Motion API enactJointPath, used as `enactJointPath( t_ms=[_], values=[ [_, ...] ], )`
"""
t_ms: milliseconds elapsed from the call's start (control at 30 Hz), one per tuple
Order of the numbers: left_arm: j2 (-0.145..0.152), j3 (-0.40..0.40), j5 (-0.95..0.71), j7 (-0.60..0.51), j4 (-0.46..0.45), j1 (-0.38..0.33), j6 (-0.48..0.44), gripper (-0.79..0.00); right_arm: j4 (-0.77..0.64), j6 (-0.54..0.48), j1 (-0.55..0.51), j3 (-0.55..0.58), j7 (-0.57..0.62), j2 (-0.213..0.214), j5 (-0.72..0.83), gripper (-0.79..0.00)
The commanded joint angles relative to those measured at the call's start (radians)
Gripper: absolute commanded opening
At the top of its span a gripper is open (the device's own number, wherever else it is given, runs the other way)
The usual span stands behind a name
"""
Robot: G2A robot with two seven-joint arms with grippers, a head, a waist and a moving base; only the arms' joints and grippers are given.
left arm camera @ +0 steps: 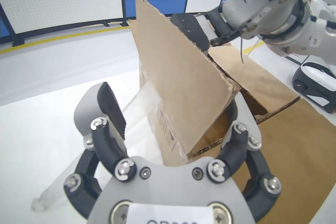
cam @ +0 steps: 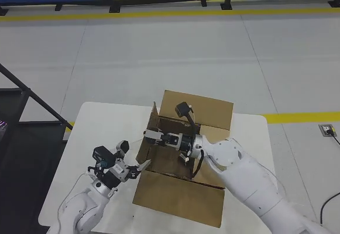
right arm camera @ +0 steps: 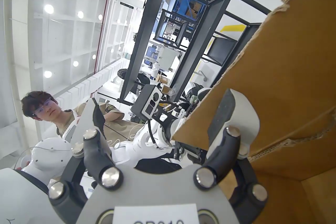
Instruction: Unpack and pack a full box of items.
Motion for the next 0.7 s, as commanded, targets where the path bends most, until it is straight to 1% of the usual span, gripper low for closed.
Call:
enactJointPath(
  t_ms=[0, 200, 333, 500, 567, 667],
  values=[
    [0.001, -0.020, -0.012, 0.003, -0.003, 0.014, 0.010, 0.000, 0.001, -0.018, -0.002, 0.003, 0.012, -0.003, 0.000, 0.000],
    [0.006, -0.092, -0.034, 0.007, -0.001, 0.051, 0.032, 0.000, -0.031, -0.054, -0.030, 0.042, 0.042, 0.005, -0.011, 0.000],
    [0.010, -0.138, -0.051, 0.006, 0.003, 0.075, 0.032, 0.000, -0.105, -0.100, -0.082, 0.111, 0.038, 0.029, -0.052, 0.000],
    [0.015, -0.186, -0.059, -0.016, 0.029, 0.102, 0.033, 0.000, -0.300, -0.117, -0.216, 0.246, 0.029, 0.079, -0.163, 0.000],
    [0.016, -0.192, -0.073, -0.050, 0.057, 0.094, 0.017, 0.000, -0.389, -0.109, -0.282, 0.302, 0.033, 0.097, -0.202, 0.000],
    [0.016, -0.187, -0.084, -0.098, 0.115, 0.063, 0.001, 0.000, -0.508, -0.097, -0.378, 0.378, 0.031, 0.120, -0.256, 0.000]
  ],
)
